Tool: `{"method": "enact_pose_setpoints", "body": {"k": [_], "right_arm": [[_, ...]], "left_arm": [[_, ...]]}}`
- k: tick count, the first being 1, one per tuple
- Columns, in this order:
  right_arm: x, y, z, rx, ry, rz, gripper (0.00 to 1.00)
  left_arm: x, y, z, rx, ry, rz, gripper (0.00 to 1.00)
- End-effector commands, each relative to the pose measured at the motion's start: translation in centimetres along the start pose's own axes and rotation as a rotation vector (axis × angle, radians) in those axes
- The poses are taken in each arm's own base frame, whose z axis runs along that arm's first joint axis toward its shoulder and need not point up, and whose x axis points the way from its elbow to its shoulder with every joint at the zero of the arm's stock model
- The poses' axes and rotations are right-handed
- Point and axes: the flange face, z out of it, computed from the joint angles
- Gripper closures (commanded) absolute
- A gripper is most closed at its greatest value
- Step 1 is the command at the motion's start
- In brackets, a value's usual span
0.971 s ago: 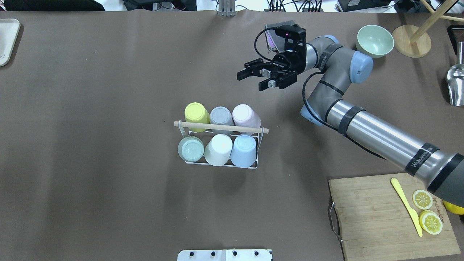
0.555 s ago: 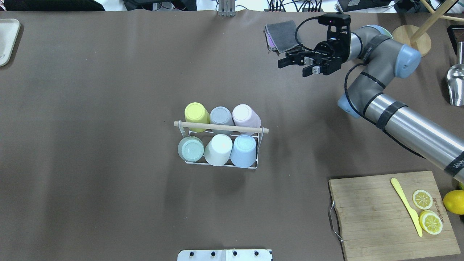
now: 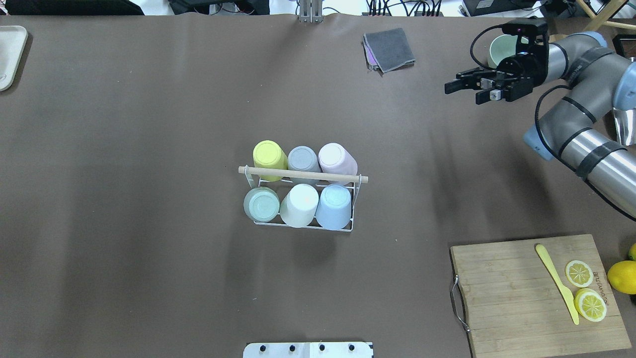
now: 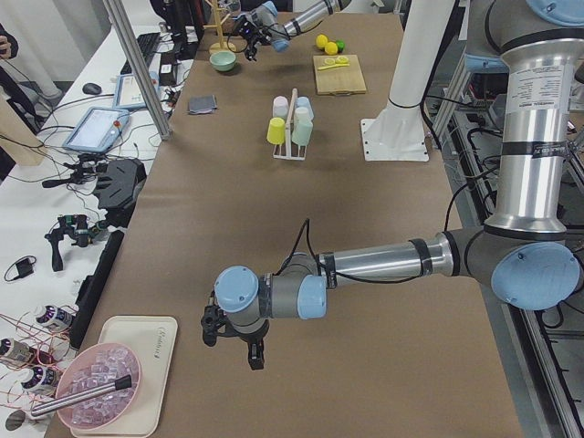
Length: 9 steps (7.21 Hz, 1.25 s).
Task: Place cup on cup holder
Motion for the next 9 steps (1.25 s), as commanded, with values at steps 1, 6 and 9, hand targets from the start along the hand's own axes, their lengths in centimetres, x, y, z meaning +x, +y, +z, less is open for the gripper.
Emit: {"method": "enact_pose_setpoints", "body": {"k": [1,6,9], "right_arm": [[-3.5,1.5,-5.3,-0.005,0.099,0.053,0.01],[-13.8,3.6,-10.9,-0.05,0.358,0.473,0.01],[-16.6,2.1,-14.3,-0.18,0.634,0.68,0.01]], "left_arm": [[-1.4,0.3,1.4,-0.023,-0.03,-0.02,0.02],[-1.9,1.0,1.7,-0.025,-0.025,-0.025,0.02],[-1.6,1.2,1.4,-0.018,-0.023,-0.017,0.02]]}}
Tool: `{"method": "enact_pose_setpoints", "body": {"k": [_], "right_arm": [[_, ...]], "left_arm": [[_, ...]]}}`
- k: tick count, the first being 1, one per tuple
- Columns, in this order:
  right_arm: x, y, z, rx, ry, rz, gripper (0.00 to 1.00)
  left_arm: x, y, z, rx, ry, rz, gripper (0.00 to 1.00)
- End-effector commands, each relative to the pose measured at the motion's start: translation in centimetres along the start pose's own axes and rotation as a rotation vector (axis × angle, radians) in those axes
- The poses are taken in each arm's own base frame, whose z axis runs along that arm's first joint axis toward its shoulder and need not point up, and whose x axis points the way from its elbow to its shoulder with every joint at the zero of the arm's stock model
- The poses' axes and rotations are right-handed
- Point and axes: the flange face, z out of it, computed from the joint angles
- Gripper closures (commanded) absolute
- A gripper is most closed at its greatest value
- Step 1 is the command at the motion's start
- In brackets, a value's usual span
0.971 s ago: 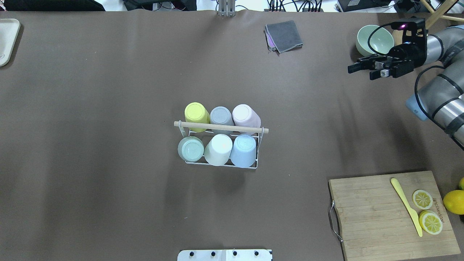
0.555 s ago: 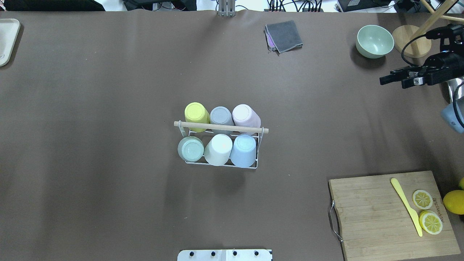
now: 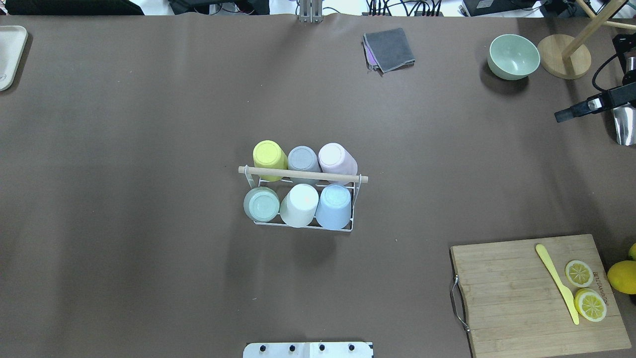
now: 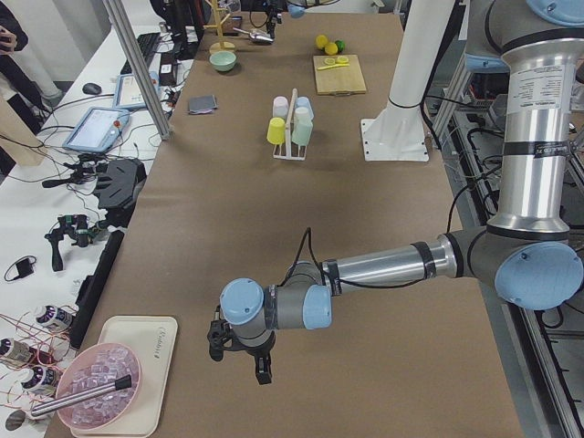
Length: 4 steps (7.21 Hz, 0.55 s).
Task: Place cup on cup holder
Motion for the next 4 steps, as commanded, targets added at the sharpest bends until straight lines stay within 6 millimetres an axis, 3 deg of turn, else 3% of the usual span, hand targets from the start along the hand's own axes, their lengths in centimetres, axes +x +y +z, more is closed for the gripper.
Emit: {"method": "enact_pose_setpoints", "body": {"k": [1,3,4], "right_arm": [[-0.8,1.2,-3.3,-0.076,0.201,0.163,0.01],[-2.8,2.0,-5.7,-0.143,0.376,0.314,0.01],[-2.6,2.9,-7.1,-0.189,0.492,0.382,0.01]], "left_arm": [[0.2,0.1,-0.2,0.005,0.002,0.007,0.02],[0.6,0.0,-0.7,0.014,0.003,0.012,0.02],[1.0,-0.1,-1.1,0.022,0.005,0.014,0.02]]}}
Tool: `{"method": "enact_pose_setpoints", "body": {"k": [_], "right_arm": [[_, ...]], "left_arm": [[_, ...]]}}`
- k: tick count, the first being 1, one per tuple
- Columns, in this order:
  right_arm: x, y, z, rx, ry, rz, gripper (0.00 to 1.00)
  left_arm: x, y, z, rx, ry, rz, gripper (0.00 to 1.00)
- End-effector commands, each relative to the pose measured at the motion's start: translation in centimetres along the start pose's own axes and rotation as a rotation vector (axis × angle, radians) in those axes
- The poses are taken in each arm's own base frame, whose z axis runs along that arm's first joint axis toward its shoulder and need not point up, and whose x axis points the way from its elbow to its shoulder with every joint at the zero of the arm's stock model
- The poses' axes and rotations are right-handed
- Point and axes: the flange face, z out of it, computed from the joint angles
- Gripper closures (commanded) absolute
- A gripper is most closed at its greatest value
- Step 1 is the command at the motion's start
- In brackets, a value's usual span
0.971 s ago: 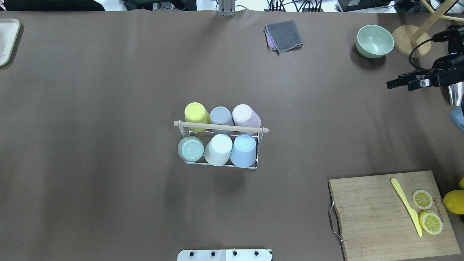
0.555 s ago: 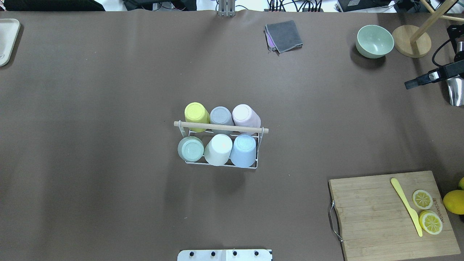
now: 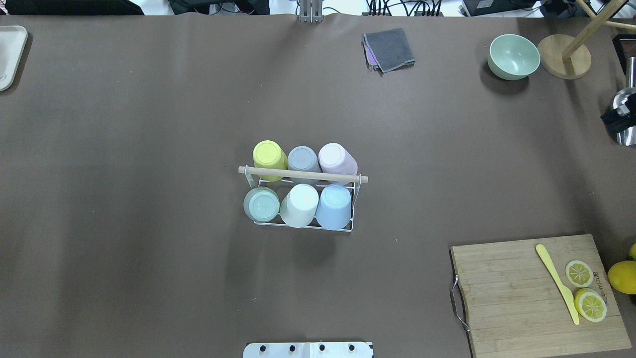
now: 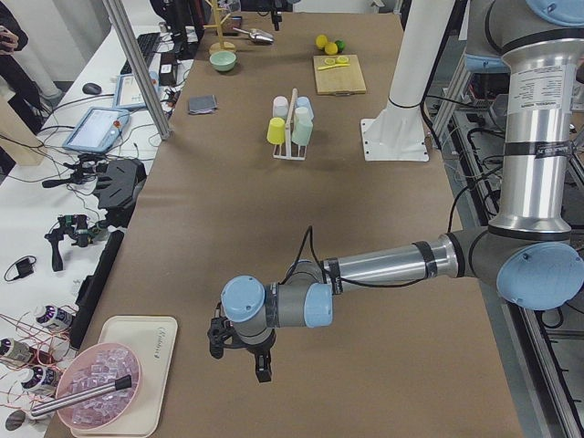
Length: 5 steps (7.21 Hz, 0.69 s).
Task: Place cup on cup holder
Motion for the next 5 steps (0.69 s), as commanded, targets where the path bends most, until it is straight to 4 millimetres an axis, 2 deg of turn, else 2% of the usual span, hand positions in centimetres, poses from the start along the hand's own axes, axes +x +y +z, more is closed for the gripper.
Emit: {"method": "enact_pose_setpoints", "body": {"k": [1,2,3,5], "right_arm": [[1.9,2.2,-1.9,-0.086,0.221,0.129,0.01],[4.0,3.7,-2.4,-0.12,0.286,0.161,0.01],[5.2,4.3,-3.3,-0.141,0.347,0.173,0.01],[7.2,5.1,-3.7,-0.17,0.416,0.168,0.01]], "left_arm": [[0.6,-0.1,-0.6,0.012,0.003,0.006,0.02],[0.4,0.7,-0.5,0.011,0.005,0.006,0.02],[0.7,0.8,-0.4,0.004,0.046,0.005,0.02],[1.0,1.1,-0.5,0.004,0.065,0.007,0.02]]}}
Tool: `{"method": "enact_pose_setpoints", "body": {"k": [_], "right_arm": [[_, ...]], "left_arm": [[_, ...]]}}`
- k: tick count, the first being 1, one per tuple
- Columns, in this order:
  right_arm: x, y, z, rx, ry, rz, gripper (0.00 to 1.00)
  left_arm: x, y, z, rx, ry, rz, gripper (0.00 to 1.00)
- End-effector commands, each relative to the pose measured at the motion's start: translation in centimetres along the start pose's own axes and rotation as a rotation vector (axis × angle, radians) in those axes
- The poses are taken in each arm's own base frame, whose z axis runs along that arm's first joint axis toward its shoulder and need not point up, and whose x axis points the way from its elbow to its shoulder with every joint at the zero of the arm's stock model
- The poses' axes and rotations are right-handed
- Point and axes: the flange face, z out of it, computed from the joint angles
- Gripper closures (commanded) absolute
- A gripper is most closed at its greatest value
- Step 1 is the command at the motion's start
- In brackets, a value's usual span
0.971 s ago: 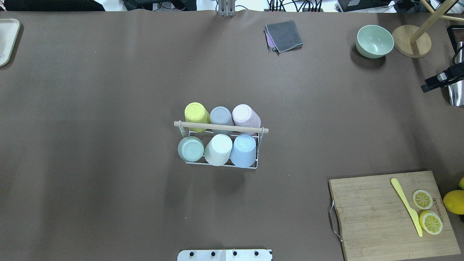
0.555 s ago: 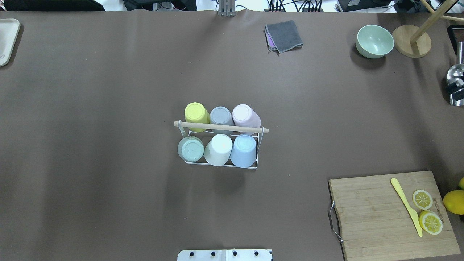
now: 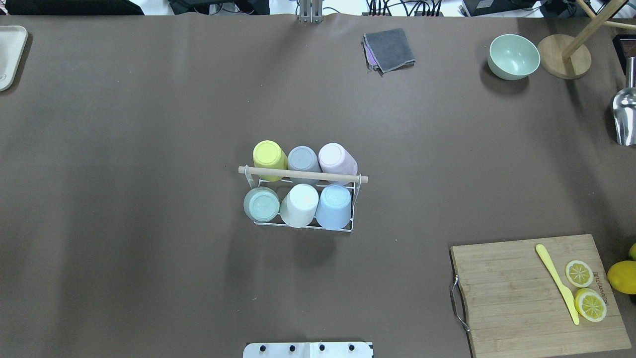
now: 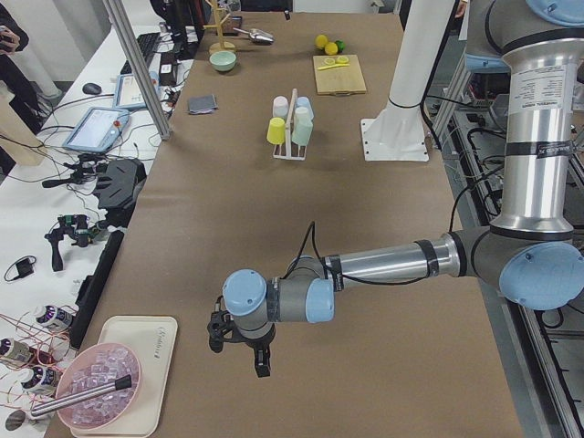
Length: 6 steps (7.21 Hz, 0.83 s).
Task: Place cup on cup holder
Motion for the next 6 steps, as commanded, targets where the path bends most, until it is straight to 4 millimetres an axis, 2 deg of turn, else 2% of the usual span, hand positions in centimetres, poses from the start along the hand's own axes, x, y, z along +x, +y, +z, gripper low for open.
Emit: {"method": "enact_pose_setpoints", "body": {"k": [1,3,5,6], "right_arm": [[2.3,0.3,0.2,-0.032,0.119,0.021,0.01],[3.9,-0.7,0.3,-0.006,0.209,0.089,0.01],[6.6,-1.4,1.7,0.017,0.217,0.09,0.01],[6.6,-1.7,1.6,0.031,0.221,0.076,0.01]], "left_arm": [[0.2,0.3,-0.1,0.0,0.012,0.002,0.02],[-0.4,0.8,0.5,-0.011,0.01,-0.004,0.02],[-0.5,1.2,0.5,0.001,0.012,0.0,0.02],[-0.2,1.1,0.2,0.006,0.014,-0.005,0.02]]}}
